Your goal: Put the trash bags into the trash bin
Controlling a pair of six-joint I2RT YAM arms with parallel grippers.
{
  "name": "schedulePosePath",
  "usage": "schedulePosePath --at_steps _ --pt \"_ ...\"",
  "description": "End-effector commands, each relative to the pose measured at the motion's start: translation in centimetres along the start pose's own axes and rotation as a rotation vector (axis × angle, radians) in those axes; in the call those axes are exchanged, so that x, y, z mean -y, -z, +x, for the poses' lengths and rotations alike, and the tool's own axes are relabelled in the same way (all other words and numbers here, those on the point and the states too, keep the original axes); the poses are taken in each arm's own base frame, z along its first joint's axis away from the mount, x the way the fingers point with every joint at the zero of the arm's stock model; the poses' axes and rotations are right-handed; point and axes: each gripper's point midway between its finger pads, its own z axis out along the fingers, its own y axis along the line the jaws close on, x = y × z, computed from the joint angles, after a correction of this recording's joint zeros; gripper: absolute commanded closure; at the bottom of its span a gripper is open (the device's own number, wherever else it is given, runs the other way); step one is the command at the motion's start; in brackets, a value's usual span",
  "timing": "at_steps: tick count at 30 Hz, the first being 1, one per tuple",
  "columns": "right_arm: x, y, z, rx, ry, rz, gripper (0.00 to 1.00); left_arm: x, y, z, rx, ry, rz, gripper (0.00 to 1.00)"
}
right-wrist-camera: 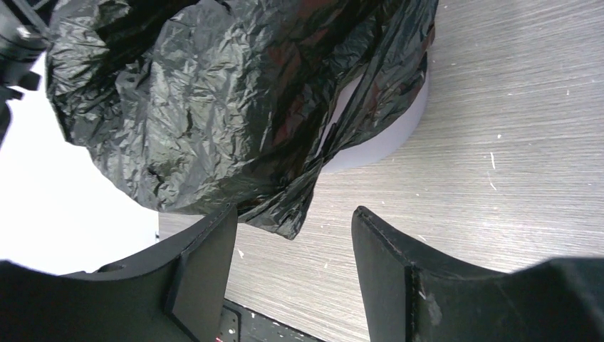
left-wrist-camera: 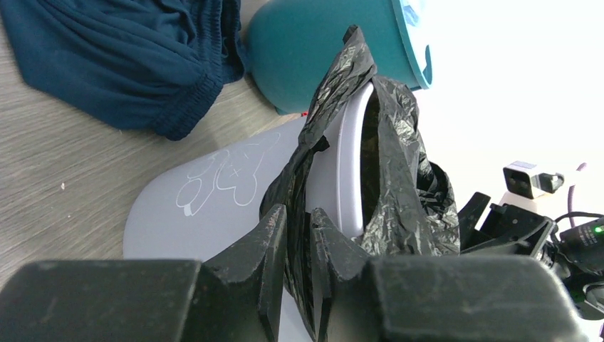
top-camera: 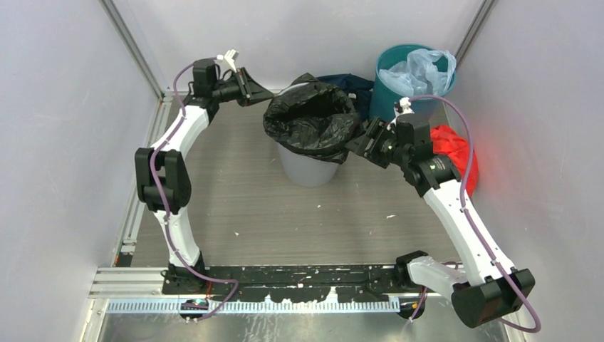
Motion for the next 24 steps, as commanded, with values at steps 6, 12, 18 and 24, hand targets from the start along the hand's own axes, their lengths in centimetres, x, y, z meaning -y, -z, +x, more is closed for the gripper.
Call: schedulePosePath --at_steps 6,12,18,24 --pt "-2.6 -0.5 -1.4 0.074 -0.053 -0.112 0.35 1.3 -1.3 -0.2 -0.004 -0.065 0.077 0.8" --pt "-2.7 -1.3 -0.4 0.053 -0.038 -0.099 0.36 0.8 -1.6 0.4 -0.011 -0.057 0.079 0.81" --pt "-2.7 -1.7 0.6 0.039 -0.025 -0.093 0.39 0.9 -1.9 1.1 -0.02 -0.056 0.088 0.81" --pt "-2.4 -2.2 1.4 0.033 -0.019 -0.081 0.44 1.1 -2.3 2.1 -0.033 -0.054 0.092 0.81"
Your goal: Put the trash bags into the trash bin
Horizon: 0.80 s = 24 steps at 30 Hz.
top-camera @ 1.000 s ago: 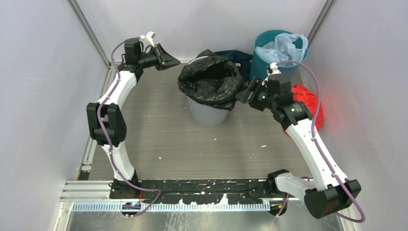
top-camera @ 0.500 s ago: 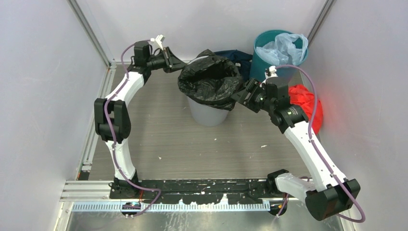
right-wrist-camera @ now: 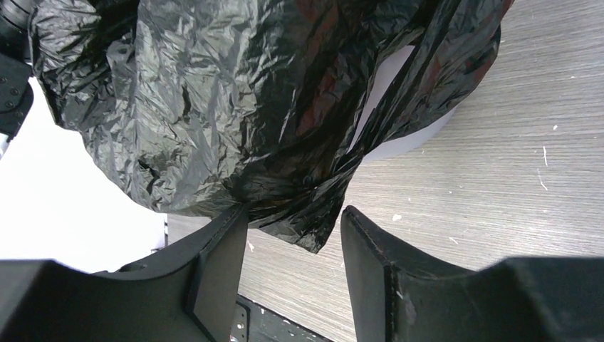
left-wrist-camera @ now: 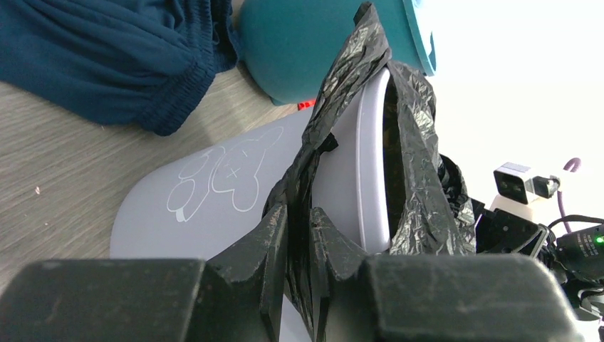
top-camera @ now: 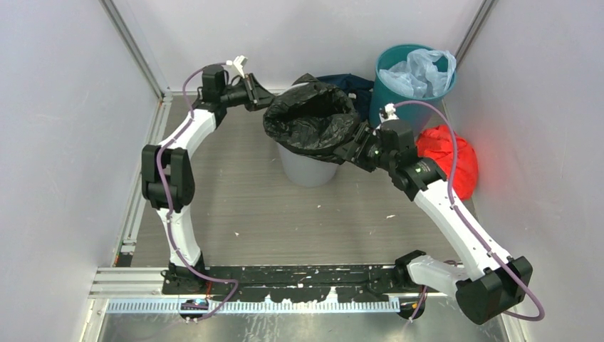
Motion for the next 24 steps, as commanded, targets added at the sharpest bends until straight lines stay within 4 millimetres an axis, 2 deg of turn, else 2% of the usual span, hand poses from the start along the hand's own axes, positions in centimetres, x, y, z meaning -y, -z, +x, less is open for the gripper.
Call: schedulePosePath --at_steps 1,7,14,18,24 --pt "-0.8 -0.3 -0.9 0.055 0.004 -0.024 0.45 1.7 -0.3 0.3 -0.002 -0.058 0.055 0.81" --pt "0.5 -1.9 -0.5 0.067 0.012 0.023 0.48 1.9 -0.8 1.8 -0.018 -0.054 0.055 0.81" --pt "2.8 -3.6 0.6 0.063 0.015 0.086 0.62 2.1 -0.6 4.1 -0.032 -0.051 0.049 0.82" --pt "3.9 -3.8 1.5 0.049 0.02 0.106 0.68 2.0 -0.1 5.9 -0.036 -0.051 0.033 0.82" --pt "5.8 -3.7 1.9 0.058 0.046 0.17 0.69 2.3 0.4 8.8 -0.051 -0.05 0.022 0.82"
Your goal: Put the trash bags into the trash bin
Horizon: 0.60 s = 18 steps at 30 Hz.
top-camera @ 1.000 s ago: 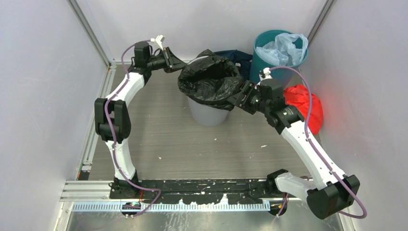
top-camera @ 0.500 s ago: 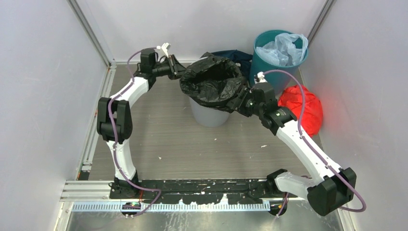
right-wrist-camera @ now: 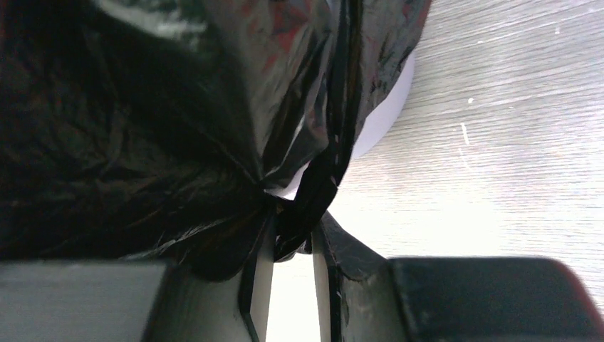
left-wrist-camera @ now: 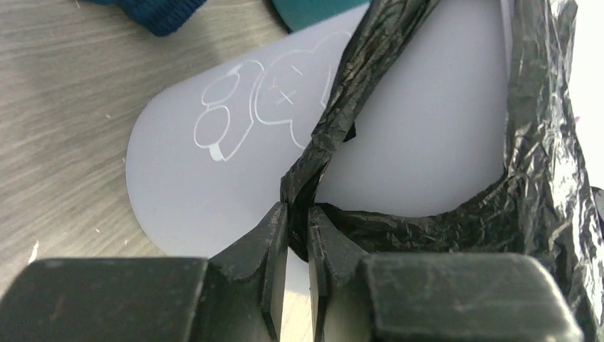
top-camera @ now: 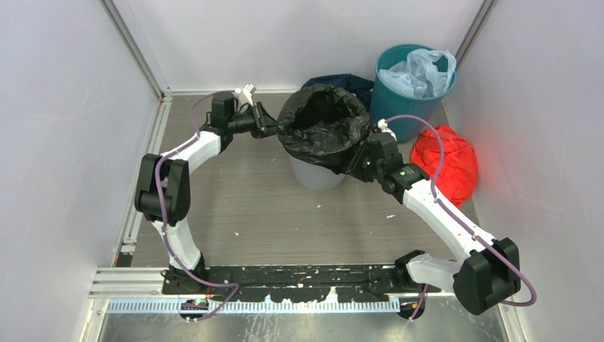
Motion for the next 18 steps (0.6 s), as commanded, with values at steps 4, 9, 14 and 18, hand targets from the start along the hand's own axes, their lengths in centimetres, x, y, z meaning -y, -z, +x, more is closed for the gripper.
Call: schedulePosePath --at_steps 4,9,14,18 --pt "0.4 -0.2 -1.5 0.094 0.042 0.019 0.69 4.5 0.6 3.2 -0.002 -0.137 0.069 0.83" --pt "2.0 -1.1 -1.1 0.084 0.067 0.076 0.69 4.0 0.7 6.3 -0.036 -0.139 0.046 0.83" --pt "3.8 -1.5 -1.7 0.087 0.07 0.124 0.69 2.6 0.6 9.8 -0.08 -0.134 0.011 0.83" --pt "5.1 -1.5 -2.1 0.091 0.076 0.161 0.68 1.2 0.9 11.7 -0.102 -0.12 -0.019 0.84"
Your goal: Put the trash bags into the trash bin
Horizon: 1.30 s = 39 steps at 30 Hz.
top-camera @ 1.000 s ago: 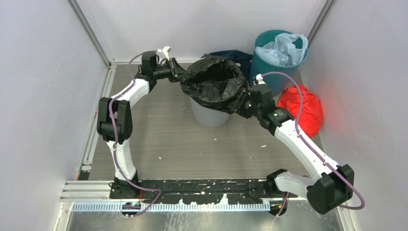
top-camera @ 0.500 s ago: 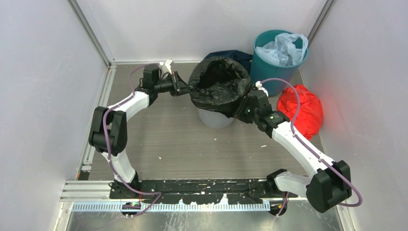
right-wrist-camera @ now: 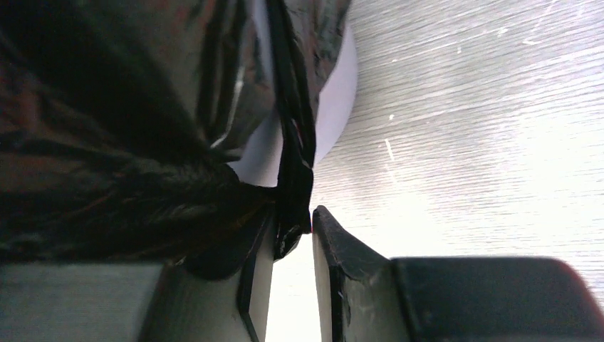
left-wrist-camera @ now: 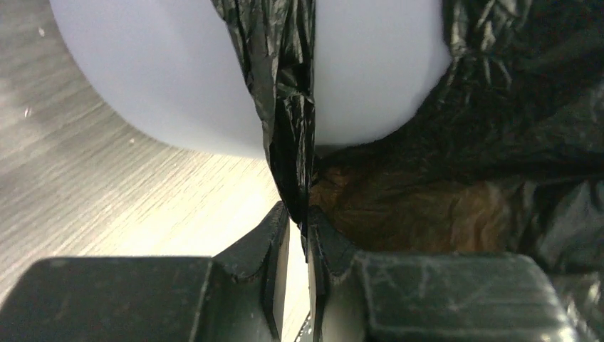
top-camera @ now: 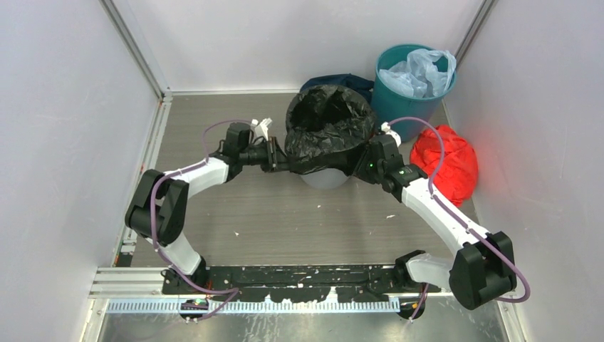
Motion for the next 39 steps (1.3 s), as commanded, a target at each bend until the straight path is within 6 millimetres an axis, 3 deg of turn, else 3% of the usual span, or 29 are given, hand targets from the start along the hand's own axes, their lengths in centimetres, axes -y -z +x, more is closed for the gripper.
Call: schedulePosePath --at_steps 1,7,14,21,24,28,31,35,39 --pt "1.0 -0.1 -1.7 0.06 0.026 0.03 0.68 0.5 0.6 0.6 0.031 -0.076 0.008 0.84" --pt "2.9 0.0 -2.3 0.063 0.01 0.06 0.67 -0.6 0.6 2.5 0.011 -0.067 -0.02 0.84" --pt "3.7 -0.6 -1.0 0.027 0.005 0.061 0.66 -2.3 0.3 3.0 0.017 -0.036 -0.075 0.84" --pt "4.4 -0.1 1.1 0.002 -0.018 0.036 0.66 -1.9 0.1 1.2 0.051 -0.031 -0.095 0.84" --pt "4.7 0.4 1.6 0.001 -0.017 0.033 0.6 -1.4 0.1 0.6 0.051 -0.034 -0.101 0.83" --pt "4.1 1.7 0.7 0.031 -0.003 0.012 0.45 -1.0 0.3 0.3 0.044 -0.021 -0.114 0.81" --pt "3.9 3.3 -1.1 0.079 0.025 0.031 0.41 -1.0 0.9 -0.1 0.044 -0.013 -0.169 0.79" --pt "4.4 5.7 -3.4 0.143 0.068 0.1 0.38 -0.8 1.7 -0.8 0.057 -0.007 -0.229 0.65" --pt "5.0 8.1 -3.9 0.204 0.07 0.106 0.32 0.1 2.7 -0.6 0.086 -0.001 -0.226 0.59"
